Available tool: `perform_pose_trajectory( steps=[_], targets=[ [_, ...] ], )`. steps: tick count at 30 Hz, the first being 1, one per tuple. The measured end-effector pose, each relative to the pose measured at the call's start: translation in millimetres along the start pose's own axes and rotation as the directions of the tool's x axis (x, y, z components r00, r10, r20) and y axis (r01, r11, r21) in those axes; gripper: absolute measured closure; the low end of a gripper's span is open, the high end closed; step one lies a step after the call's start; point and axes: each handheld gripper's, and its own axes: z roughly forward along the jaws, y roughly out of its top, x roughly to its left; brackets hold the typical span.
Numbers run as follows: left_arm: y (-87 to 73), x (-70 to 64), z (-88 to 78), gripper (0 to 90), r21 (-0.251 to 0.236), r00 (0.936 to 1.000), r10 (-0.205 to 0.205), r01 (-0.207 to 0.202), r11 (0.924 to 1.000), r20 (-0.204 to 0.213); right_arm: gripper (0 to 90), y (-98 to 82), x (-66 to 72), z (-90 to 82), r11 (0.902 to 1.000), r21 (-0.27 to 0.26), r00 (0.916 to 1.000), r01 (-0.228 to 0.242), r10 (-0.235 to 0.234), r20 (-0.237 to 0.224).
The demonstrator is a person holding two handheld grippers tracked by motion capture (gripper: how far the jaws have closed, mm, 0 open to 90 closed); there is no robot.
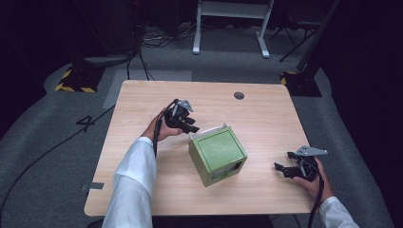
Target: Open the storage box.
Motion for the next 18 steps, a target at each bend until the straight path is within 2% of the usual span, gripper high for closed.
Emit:
perform_pose_trajectory(
  steps=[1, 3, 5, 6, 7, 9, 12, 14, 15, 18],
  targets=[
    [-2.4, 2.9, 3.3, 52.0, 0.032, 0.9999, -0.01, 0.011, 0.9994, -0.007, 16.8, 0.0, 0.1, 0.0, 1.0, 0.0, 1.0, -0.001, 0.001, 0.0],
    [-4.7, 4.6, 6.3, 51.0, 0.037, 0.9997, -0.017, 0.017, 0.9992, 0.016, 16.8, 0.0, 0.0, 0.0, 1.0, 0.0, 1.0, 0.0, 0.0, 0.0],
    [-5.0, 5.8, 1.2, 51.1, -0.017, 0.999, -0.027, 0.027, 0.9995, 0.035, 16.8, 0.0, 0.1, 0.0, 1.0, 0.0, 1.0, 0.0, 0.0, 0.001],
    [-5.0, 5.8, 1.2, 51.0, -0.017, 0.999, -0.027, 0.027, 0.9995, 0.035, 16.8, 0.0, 0.1, 0.0, 1.0, 0.0, 1.0, 0.0, 0.0, 0.001],
    [-4.0, 7.3, -8.8, 50.6, -0.092, 0.9973, -0.048, 0.053, 0.9944, 0.055, 16.8, -0.1, 0.2, -0.2, 1.0, 0.0, 1.0, -0.001, 0.001, 0.001],
    [-1.1, 7.3, -13.6, 48.7, -0.11, 0.9954, -0.046, 0.056, 0.9924, 0.084, 16.8, -0.2, 0.1, -0.2, 1.0, 0.0, 1.0, -0.001, 0.001, 0.001],
    [3.4, 2.9, -12.2, 46.8, -0.097, 0.9933, -0.021, 0.032, 0.9947, 0.114, 16.8, -0.1, 0.2, -0.2, 1.0, 0.0, 1.0, 0.0, 0.0, 0.001],
    [4.3, 1.4, -10.1, 46.2, -0.097, 0.9919, -0.02, 0.032, 0.9948, 0.126, 16.8, -0.1, 0.2, -0.2, 1.0, 0.0, 1.0, 0.0, 0.0, 0.002],
    [6.3, -1.2, -6.3, 46.0, -0.062, 0.99, -0.008, 0.017, 0.9979, 0.141, 16.8, -0.1, 0.1, -0.2, 1.0, 0.0, 1.0, -0.001, 0.001, 0.002],
    [7.6, -3.2, 0.2, 46.2, -0.036, 0.9885, -0.001, 0.006, 0.9993, 0.151, 16.7, -0.2, 0.2, -0.2, 1.0, 0.0, 1.0, -0.001, 0.001, 0.001]
  ],
)
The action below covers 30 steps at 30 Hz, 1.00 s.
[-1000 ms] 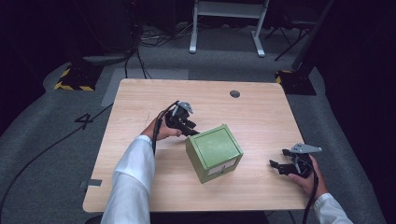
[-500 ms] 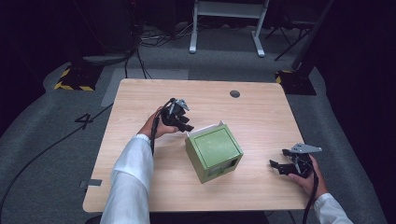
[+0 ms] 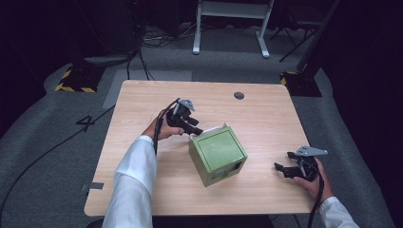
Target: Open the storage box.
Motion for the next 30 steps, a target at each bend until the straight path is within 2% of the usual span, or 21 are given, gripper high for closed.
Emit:
perform_pose_trajectory(
  steps=[1, 4, 5, 6, 7, 8, 9, 10, 16, 19, 21, 22, 25, 30],
  targets=[
    [0.5, 0.1, 1.9, 46.5, -0.009, 0.9999, 0.001, -0.001, 1.0, 0.014, 16.8, 0.0, 0.0, 0.0, 1.0, 0.0, 1.0, 0.0, 0.0, 0.0],
    [1.3, 0.0, 3.9, 48.3, 0.004, 1.0, 0.0, 0.0, 1.0, 0.009, 16.7, 0.0, 0.0, 0.0, 1.0, 0.0, 1.0, 0.0, 0.0, 0.0],
    [3.6, -1.1, 5.9, 49.2, 0.032, 0.9996, 0.026, -0.025, 0.9992, -0.008, 16.7, 0.0, 0.0, 0.0, 1.0, 0.0, 1.0, 0.0, 0.0, 0.0],
    [4.6, -2.3, 6.6, 50.8, 0.04, 0.9994, 0.035, -0.034, 0.9986, -0.006, 16.7, 0.0, 0.0, 0.0, 1.0, 0.0, 1.0, 0.0, 0.0, 0.0],
    [6.1, -3.4, 7.7, 53.5, 0.069, 0.9989, 0.041, -0.039, 0.9969, -0.025, 16.7, 0.0, 0.0, 0.0, 1.0, 0.0, 1.0, 0.0, 0.0, 0.0],
    [6.7, -4.5, 12.1, 54.7, 0.089, 0.9973, 0.042, -0.036, 0.9954, -0.06, 16.7, 0.0, 0.0, 0.0, 1.0, 0.0, 1.0, 0.0, 0.0, 0.0],
    [7.0, -4.8, 15.4, 53.1, 0.114, 0.9976, 0.037, -0.03, 0.993, -0.058, 16.7, 0.0, 0.0, 0.0, 1.0, 0.0, 1.0, 0.0, 0.0, 0.0],
    [6.6, -4.8, 17.6, 54.1, 0.12, 0.9978, 0.047, -0.042, 0.9919, -0.046, 16.7, 0.0, 0.0, 0.0, 1.0, 0.0, 1.0, 0.0, 0.0, 0.0],
    [4.6, -1.3, 19.6, 52.6, 0.112, 0.9984, 0.031, -0.025, 0.9933, -0.048, 16.7, 0.0, 0.0, 0.0, 1.0, 0.0, 1.0, 0.0, 0.0, 0.0],
    [3.3, 1.0, 17.2, 53.0, 0.102, 0.9972, 0.032, -0.025, 0.9945, -0.067, 16.7, 0.0, 0.0, 0.0, 1.0, 0.0, 1.0, 0.0, 0.0, 0.0],
    [1.3, 4.7, 13.6, 54.2, 0.11, 0.9944, 0.033, -0.022, 0.9937, -0.1, 16.7, 0.0, 0.0, 0.0, 1.0, 0.0, 1.0, 0.0, 0.0, 0.0],
    [1.3, 4.7, 13.6, 54.6, 0.11, 0.9944, 0.033, -0.022, 0.9937, -0.1, 16.7, 0.0, 0.0, 0.0, 1.0, 0.0, 1.0, 0.0, 0.0, 0.0],
    [-6.3, 12.6, 8.1, 54.2, 0.108, 0.9913, -0.004, 0.018, 0.994, -0.132, 16.7, 0.0, 0.0, 0.0, 1.0, 0.0, 1.0, 0.0, 0.0, 0.0],
    [-11.9, 20.1, 2.7, 54.7, 0.113, 0.9879, -0.014, 0.032, 0.993, -0.155, 16.7, 0.0, 0.0, 0.0, 1.0, 0.0, 1.0, 0.0, 0.0, 0.0]
  ],
)
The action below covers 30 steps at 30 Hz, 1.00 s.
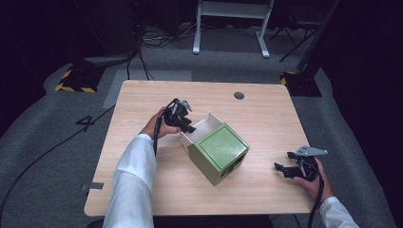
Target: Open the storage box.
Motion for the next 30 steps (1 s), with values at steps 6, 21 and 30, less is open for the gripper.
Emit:
perform_pose_trajectory(
  steps=[6, 21, 30],
  targets=[
    [-8.4, 10.0, -4.2, 54.1, 0.002, 0.999, -0.045, 0.045, 0.999, 0.0, 16.7, 0.0, 0.0, 0.0, 1.0, 0.0, 1.0, 0.0, 0.0, 0.0],
    [-22.1, 24.6, -13.1, 52.5, -0.028, 0.9938, -0.105, 0.104, 0.9942, -0.036, 16.7, 0.0, 0.2, -0.1, 1.0, 0.0, 1.0, 0.0, 0.0, 0.001],
    [-26.5, 27.6, -19.9, 51.5, -0.049, 0.9905, -0.125, 0.122, 0.9913, -0.057, 16.7, 0.0, 0.2, -0.1, 1.0, 0.0, 1.0, 0.0, 0.0, 0.001]
  ],
)
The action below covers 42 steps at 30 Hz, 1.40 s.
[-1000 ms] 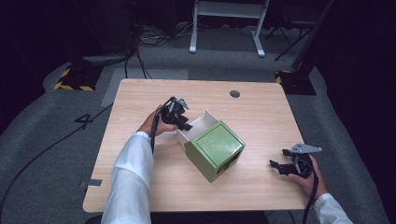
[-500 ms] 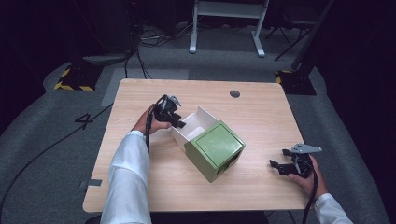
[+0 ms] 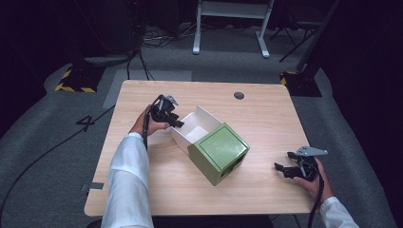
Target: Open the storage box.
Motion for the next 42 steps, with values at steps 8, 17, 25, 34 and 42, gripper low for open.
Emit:
perform_pose_trajectory(
  steps=[8, 17, 25, 34, 42],
  targets=[
    [0.7, -2.7, -17.5, 47.9, -0.03, 0.9984, 0.018, -0.02, 0.9994, -0.054, 16.7, 0.0, 0.1, 0.0, 1.0, 0.0, 1.0, 0.0, 0.0, 0.001],
    [-1.5, -8.7, -44.7, 40.0, -0.078, 0.9866, 0.024, -0.037, 0.9962, -0.162, 16.7, -0.1, 0.2, -0.1, 1.0, 0.0, 1.0, -0.001, 0.001, 0.002],
    [-12.1, -20.3, -69.6, 29.2, -0.105, 0.9639, 0.03, -0.06, 0.9926, -0.264, 16.7, -0.1, 0.3, -0.2, 1.0, 0.0, 1.0, -0.002, 0.002, 0.002],
    [-37.1, -40.5, -89.9, 20.2, -0.097, 0.919, 0.04, -0.084, 0.9918, -0.392, 16.7, -0.5, 0.7, -0.7, 1.0, 0.001, 1.0, -0.006, 0.006, 0.002],
    [-59.2, -61.0, -91.7, 17.9, -0.062, 0.9072, 0.066, -0.1, 0.993, -0.416, 16.7, -0.8, 0.9, -1.0, 1.0, 0.001, 1.0, -0.007, 0.007, 0.003]
  ],
)
